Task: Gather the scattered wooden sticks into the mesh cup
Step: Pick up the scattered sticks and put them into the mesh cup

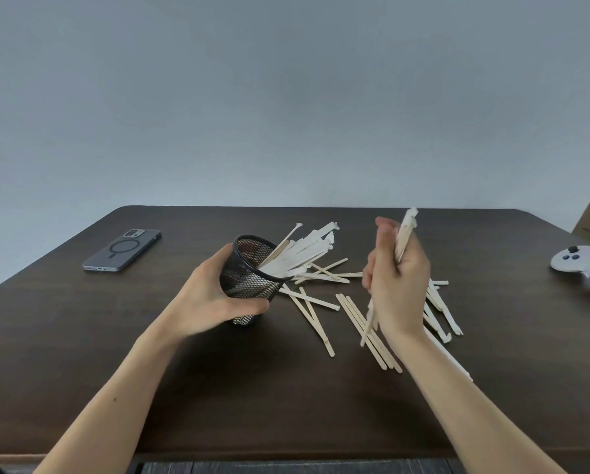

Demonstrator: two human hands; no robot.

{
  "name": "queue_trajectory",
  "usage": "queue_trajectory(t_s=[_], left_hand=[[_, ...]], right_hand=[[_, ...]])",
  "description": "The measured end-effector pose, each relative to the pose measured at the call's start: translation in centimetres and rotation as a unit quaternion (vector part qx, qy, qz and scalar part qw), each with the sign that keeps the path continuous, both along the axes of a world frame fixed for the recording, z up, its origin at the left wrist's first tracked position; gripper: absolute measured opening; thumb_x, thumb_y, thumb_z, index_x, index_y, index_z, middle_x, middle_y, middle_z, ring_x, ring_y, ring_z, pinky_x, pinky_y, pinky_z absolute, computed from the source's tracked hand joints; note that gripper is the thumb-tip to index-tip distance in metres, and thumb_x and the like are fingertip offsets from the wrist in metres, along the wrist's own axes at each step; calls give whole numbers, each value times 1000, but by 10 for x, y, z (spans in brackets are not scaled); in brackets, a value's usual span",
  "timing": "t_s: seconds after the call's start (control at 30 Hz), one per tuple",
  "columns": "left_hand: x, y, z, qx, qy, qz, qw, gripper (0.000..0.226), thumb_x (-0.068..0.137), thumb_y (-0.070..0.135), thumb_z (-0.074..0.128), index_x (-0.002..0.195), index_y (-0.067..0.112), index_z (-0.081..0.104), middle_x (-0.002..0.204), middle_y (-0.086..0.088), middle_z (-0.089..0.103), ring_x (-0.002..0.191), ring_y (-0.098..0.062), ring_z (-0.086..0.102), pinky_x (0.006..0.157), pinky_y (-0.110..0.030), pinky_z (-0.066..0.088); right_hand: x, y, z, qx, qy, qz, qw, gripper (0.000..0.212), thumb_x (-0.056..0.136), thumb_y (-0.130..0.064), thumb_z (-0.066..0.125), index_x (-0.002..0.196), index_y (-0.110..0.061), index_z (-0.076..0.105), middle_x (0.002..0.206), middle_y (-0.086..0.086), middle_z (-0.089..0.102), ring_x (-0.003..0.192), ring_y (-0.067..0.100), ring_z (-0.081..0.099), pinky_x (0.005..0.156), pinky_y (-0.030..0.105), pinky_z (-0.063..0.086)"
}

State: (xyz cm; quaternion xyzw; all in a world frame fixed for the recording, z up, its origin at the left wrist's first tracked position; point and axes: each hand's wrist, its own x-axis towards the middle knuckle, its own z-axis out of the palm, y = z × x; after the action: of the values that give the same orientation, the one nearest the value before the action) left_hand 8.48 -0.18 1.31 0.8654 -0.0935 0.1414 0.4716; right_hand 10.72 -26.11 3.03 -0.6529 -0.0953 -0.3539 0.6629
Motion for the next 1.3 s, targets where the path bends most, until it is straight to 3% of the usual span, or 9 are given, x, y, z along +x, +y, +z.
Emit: queue_trajectory(t_s=[0.1,0.2,0.3,0.43,0.6,0.73,1.0,1.17,1.3], left_hand=[[0,0,0,3,-1,2,1000,69,55,36,89,121,31,70,114,4,82,108,-22,78,103,-53,60],[-2,-2,1,2,1,3,1000,69,55,36,89,121,31,70,114,6,82,107,-20,78,102,-51,61],[-2,-2,1,1,1,4,1000,69,56,36,90,122,31,70,116,5,82,109,-20,78,103,-53,60],[-3,-1,0,-2,-13,10,1000,77,55,35,91,128,32,67,120,5,81,113,-20,77,106,-54,59],[-4,1,-1,-12,-27,32,999,84,50,34,91,126,40,58,117,11,79,109,-16,78,104,-47,60],[-4,1,2,-1,-27,31,999,80,49,35,90,122,43,59,115,14,80,104,-16,78,100,-47,61],[-6,0,1,11,-24,24,999,88,49,37,88,132,36,60,116,14,78,105,-15,77,97,-42,61],[-5,-1,1,5,-27,17,999,86,50,37,89,132,36,61,118,6,79,107,-16,77,100,-44,61],[-4,-1,0,0,-27,10,1000,86,52,32,91,133,34,62,120,4,79,109,-18,78,102,-50,61]], right_hand=[[-6,4,8,-13,-35,-6,999,22,108,-26,42,107,-17,61,52,1,49,41,30,53,42,36,49],[-6,7,-5,-32,-30,-16,999,18,105,-32,48,103,-23,63,56,-9,45,46,23,42,48,40,44],[-6,8,-21,-48,7,-11,999,10,101,-27,58,105,-22,65,54,-14,39,49,8,36,54,24,36],[-7,4,-7,30,88,31,995,24,103,-27,50,91,-19,69,50,-4,35,47,19,31,48,29,30],[-10,-8,28,67,149,32,986,39,101,-33,41,72,-12,57,58,9,58,60,23,57,61,33,45],[-7,-18,40,32,180,-16,983,32,97,-31,41,70,-17,53,59,-3,35,55,17,36,56,32,32],[6,-3,54,78,104,9,991,45,93,-39,55,49,-29,52,43,-13,36,44,13,33,52,27,26],[4,34,55,-25,17,-58,998,37,94,-40,65,63,-21,57,51,-11,56,50,6,56,56,25,42],[-3,62,54,-200,98,-8,975,53,80,-71,61,77,-19,66,67,-7,69,71,12,69,68,32,53]])
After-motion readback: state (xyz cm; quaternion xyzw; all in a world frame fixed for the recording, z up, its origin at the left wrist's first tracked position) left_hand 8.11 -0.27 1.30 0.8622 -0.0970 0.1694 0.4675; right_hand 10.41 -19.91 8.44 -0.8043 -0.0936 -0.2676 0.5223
